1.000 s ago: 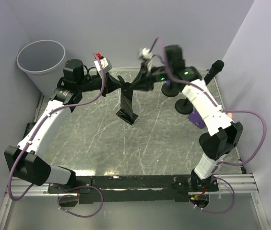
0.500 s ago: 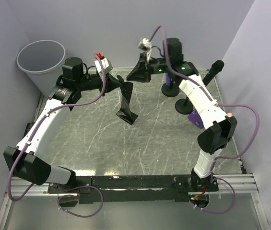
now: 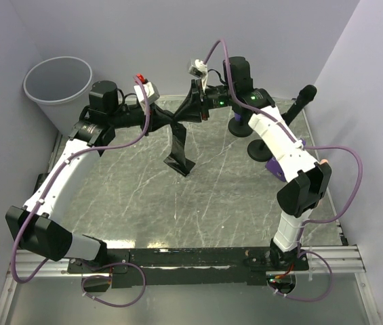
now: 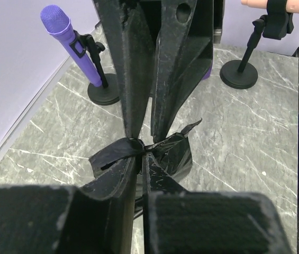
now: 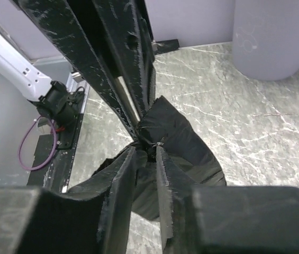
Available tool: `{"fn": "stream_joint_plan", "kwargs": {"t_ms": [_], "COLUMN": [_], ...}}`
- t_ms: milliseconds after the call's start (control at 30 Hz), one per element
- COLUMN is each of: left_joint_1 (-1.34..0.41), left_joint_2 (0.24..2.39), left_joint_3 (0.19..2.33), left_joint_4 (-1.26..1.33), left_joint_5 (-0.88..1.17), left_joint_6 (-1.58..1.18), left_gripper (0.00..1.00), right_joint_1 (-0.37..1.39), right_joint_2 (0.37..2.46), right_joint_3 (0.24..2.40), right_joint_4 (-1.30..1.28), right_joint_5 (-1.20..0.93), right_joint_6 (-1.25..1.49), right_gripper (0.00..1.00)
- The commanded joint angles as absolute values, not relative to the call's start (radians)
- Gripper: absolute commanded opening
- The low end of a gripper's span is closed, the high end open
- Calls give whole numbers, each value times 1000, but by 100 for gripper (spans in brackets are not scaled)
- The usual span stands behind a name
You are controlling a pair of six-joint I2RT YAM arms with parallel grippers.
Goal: Put the trash bags into the trash bin
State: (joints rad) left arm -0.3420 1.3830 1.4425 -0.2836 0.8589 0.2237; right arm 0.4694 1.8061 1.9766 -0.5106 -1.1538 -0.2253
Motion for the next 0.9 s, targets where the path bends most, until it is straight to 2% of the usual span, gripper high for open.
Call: {"fn": "stream_joint_plan", "kwargs": {"t_ms": [0,67,200,333,433,533,667,867], "left_joint_1": [-342,-342,-342,-342,-341,-342,-342,-339], "left_joint_2": [1382,1381,1371,1365,1364,1364,1356,1344], "left_joint_3": [1486,1486,1480,1477,1476,1477,1471,1457], "left_joint_4": [-281,-284,-284,-281,-281,-284,-282,-310], "left_joint_5": [891,894,893,891,899,899,899,879], "left_joint_6": [242,247,256,261,265,267,272,299], "left_gripper": [14,15,15,15,16,16,18,18], "right_joint_1": [482,485,492,502,514,515,515,496], "right_joint_2": [1796,1798,1798,1799,1805,1810,1807,1793], "right_joint_3": [1994,1993,2000,2005,2020,2028,2025,2019], "right_joint_4": [-492,-486,-506,-524,-548,-538,-543,-502], "right_joint_5": [-1203,-1180,-1146,-1155,-1140,-1114,-1040,-921], "right_joint_6": [-230,-233,-267,-285,-318,-318,-342,-318], "right_gripper": [24,15,13,25,25,10,0,0]}}
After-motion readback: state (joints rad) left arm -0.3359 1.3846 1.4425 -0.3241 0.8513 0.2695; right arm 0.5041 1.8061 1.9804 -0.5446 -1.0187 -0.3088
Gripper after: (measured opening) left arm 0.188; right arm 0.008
